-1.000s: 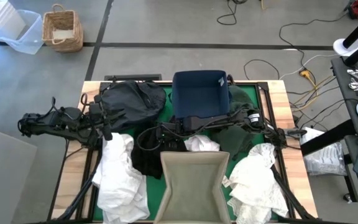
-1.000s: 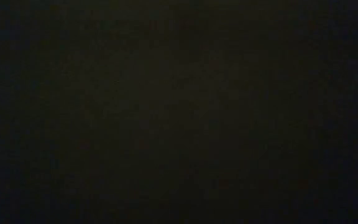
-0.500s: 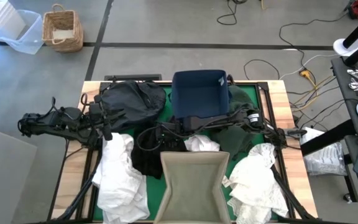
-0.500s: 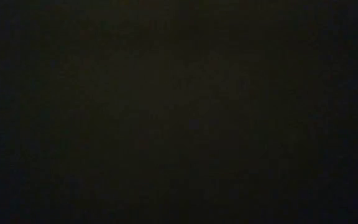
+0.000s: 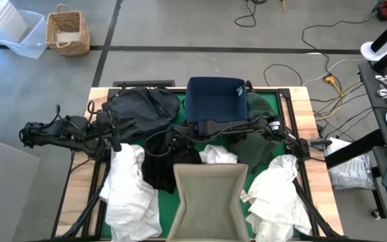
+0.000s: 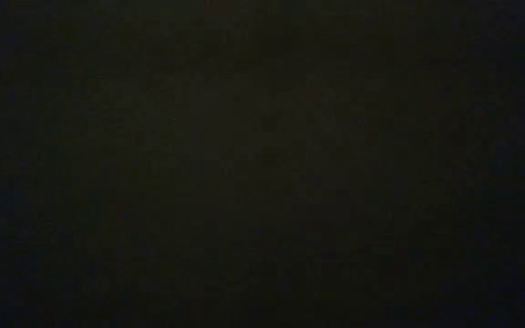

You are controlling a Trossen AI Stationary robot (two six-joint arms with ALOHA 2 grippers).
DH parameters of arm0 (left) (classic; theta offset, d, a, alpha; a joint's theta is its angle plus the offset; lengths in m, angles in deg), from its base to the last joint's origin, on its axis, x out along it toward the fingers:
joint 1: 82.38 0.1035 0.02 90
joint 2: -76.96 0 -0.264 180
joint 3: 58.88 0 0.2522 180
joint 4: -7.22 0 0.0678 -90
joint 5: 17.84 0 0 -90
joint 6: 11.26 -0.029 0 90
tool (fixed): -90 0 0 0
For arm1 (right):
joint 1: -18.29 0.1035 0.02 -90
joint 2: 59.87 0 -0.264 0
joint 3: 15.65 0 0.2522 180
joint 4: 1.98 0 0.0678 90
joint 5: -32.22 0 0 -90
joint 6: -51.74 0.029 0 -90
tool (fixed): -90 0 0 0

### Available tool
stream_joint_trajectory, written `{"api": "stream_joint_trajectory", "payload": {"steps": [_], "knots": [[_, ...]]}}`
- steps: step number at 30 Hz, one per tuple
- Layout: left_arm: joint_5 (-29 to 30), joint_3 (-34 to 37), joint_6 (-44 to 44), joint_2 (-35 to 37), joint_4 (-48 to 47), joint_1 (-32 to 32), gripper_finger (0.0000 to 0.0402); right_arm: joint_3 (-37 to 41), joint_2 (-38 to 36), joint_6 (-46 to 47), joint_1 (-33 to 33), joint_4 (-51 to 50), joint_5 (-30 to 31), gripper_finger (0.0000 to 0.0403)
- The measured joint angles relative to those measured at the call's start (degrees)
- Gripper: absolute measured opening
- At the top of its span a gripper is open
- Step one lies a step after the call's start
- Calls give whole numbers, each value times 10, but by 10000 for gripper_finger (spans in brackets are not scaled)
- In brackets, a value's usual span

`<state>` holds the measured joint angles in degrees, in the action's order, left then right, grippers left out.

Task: Sort clothes
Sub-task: Put the black shirt into the white laundry bin

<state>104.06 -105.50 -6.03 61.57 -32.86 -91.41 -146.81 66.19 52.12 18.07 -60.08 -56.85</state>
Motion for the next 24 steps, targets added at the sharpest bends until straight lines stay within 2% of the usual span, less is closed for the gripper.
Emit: {"api": "stream_joint_trajectory", "payload": {"steps": [21, 24], "knots": [[-29, 0, 0, 0, -2, 0, 77, -91, -3, 35, 1, -9, 5, 12], [-29, 0, 0, 0, -4, 0, 77, -103, -3, 28, 1, -33, -24, 12]]}}
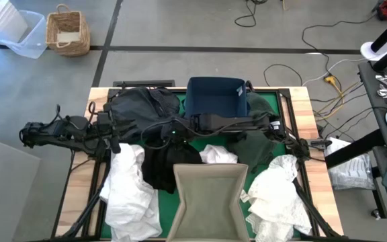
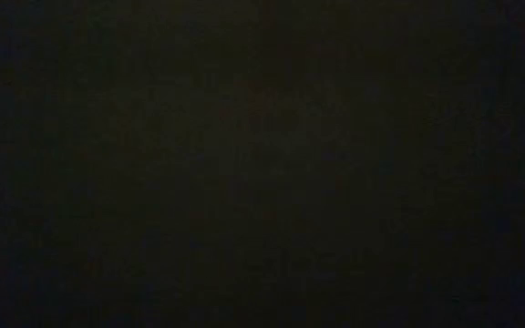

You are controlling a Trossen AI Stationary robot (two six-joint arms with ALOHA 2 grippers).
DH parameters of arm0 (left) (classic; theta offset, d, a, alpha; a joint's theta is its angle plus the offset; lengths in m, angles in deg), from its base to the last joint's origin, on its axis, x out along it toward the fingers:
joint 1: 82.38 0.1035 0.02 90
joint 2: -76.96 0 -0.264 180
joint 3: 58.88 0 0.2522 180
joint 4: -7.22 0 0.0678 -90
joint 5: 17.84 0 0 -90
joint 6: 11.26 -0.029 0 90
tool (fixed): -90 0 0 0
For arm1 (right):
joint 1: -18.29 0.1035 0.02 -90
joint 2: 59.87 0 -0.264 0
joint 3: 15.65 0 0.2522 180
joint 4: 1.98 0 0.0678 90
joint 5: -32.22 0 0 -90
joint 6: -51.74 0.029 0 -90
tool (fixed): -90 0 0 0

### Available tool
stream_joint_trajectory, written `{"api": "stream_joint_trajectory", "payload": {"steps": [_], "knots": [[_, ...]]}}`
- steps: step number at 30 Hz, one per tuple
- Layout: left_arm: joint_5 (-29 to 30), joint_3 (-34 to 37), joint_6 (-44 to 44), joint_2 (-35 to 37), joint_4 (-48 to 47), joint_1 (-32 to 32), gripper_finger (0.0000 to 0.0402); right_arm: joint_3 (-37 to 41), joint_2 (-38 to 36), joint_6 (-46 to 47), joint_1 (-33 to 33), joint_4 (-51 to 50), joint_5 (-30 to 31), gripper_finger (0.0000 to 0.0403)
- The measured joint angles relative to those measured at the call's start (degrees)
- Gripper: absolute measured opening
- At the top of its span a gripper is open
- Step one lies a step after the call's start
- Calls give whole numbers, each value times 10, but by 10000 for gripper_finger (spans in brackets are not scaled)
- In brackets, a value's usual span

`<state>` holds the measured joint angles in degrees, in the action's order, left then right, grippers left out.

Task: Sort clothes
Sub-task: Put the black shirt into the white laundry bin

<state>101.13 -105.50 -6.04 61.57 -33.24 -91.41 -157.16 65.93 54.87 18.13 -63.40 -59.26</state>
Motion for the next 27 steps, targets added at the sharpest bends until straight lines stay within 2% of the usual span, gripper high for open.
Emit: {"api": "stream_joint_trajectory", "payload": {"steps": [6, 9, 12, 21, 27], "knots": [[0, 0, 0, 0, 0, 0, 77, 9, -1, -16, 2, -13, -6, 16], [0, 0, 0, 0, 0, 0, 77, 9, -1, -30, 3, -13, -5, 33], [0, 0, 0, 0, 0, 0, 77, 8, -1, -30, 4, -14, -5, 68], [0, 0, -2, 0, 0, 0, 77, 11, -1, -12, 4, -11, 0, 204], [0, 0, -2, 0, 1, 0, 77, 20, -1, -18, 1, 4, -1, 255]]}}
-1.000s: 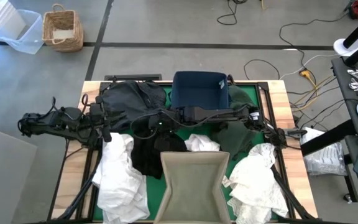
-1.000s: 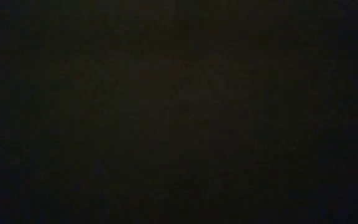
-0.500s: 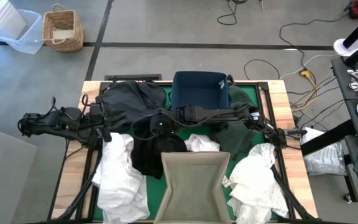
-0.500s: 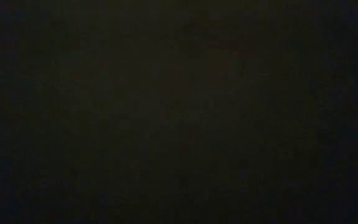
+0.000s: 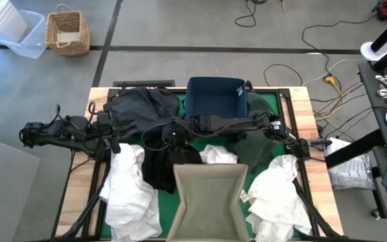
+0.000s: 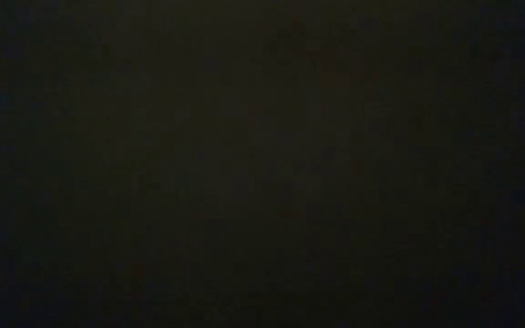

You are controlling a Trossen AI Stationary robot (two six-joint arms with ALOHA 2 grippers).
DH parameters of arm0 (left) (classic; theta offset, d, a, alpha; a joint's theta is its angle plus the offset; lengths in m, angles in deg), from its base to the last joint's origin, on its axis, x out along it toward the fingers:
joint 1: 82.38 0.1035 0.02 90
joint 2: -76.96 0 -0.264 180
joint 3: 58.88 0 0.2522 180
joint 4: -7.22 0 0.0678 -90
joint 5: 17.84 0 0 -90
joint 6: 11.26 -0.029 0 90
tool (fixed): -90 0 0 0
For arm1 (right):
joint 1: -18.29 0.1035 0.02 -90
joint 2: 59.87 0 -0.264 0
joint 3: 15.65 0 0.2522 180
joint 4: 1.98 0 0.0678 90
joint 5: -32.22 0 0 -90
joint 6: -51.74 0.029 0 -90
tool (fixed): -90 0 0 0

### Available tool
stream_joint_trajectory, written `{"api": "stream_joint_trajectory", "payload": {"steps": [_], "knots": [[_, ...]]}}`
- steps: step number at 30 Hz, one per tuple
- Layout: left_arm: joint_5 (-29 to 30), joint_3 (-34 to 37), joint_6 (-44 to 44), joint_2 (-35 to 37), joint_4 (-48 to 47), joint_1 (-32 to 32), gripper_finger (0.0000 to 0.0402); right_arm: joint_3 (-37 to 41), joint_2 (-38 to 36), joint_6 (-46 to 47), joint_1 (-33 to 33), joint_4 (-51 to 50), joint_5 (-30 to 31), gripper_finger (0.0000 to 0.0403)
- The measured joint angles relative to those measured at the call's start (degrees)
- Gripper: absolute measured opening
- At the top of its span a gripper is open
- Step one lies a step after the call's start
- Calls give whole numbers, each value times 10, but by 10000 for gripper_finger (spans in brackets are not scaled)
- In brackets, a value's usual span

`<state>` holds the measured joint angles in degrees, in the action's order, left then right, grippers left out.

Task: Sort clothes
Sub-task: Put the black shirt into the white laundry bin

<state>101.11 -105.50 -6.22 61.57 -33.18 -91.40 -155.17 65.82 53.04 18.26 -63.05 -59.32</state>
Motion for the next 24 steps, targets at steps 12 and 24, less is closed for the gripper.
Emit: {"api": "stream_joint_trajectory", "payload": {"steps": [12, 24], "knots": [[0, 0, 0, 0, 0, 0, 77, 36, -3, 9, -2, 17, -10, 264], [0, 0, 0, 0, 0, 0, 77, 46, 3, 43, -12, 41, -8, 268]]}}
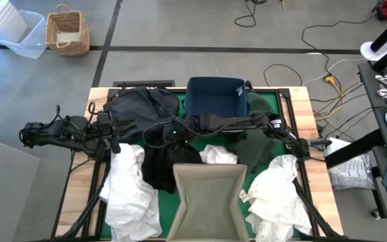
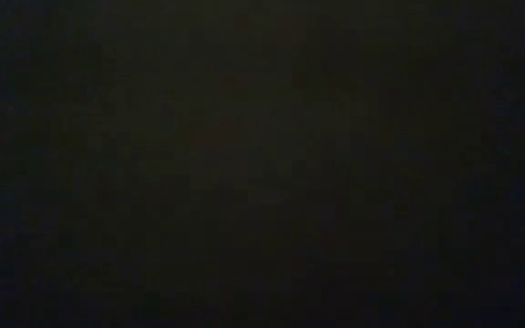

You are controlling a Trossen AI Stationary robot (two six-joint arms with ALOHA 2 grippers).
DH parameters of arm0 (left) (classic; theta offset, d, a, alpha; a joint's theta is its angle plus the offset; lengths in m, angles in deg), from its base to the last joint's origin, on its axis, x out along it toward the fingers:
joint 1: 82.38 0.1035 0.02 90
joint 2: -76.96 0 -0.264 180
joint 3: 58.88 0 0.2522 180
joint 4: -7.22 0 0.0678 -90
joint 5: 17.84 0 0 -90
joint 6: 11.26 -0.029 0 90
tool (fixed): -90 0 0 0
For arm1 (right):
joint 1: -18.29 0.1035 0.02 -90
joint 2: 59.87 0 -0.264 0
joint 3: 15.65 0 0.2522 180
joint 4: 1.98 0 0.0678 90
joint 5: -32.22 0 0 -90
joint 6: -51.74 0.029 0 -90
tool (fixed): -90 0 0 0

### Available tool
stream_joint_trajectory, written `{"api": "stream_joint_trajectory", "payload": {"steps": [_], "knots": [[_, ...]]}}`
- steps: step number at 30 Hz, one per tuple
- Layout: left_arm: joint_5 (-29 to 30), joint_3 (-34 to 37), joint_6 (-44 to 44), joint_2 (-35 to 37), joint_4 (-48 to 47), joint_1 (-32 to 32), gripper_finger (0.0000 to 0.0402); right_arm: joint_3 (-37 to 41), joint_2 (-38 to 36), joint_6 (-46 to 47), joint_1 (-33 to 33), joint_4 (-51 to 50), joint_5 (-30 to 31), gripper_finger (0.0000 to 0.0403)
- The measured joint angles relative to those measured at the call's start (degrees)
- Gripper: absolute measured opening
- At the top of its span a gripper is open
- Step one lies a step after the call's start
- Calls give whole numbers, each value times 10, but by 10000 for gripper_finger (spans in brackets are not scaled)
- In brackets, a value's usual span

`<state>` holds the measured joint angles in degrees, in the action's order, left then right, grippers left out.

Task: Sort clothes
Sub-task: Put the black shirt into the white laundry bin

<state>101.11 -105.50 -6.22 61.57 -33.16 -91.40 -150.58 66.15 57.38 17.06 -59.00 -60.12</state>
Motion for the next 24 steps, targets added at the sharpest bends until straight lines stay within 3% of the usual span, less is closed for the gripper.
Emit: {"api": "stream_joint_trajectory", "payload": {"steps": [4, 11, 24], "knots": [[0, 0, 0, 0, 0, 0, 77, 3, 18, 28, -8, 4, 18, 258], [0, 0, 0, 0, 0, 0, 77, 3, 36, -2, -10, 8, 1, 245], [0, 0, 0, 0, 0, 0, 77, 20, 36, -49, -10, 5, -41, 258]]}}
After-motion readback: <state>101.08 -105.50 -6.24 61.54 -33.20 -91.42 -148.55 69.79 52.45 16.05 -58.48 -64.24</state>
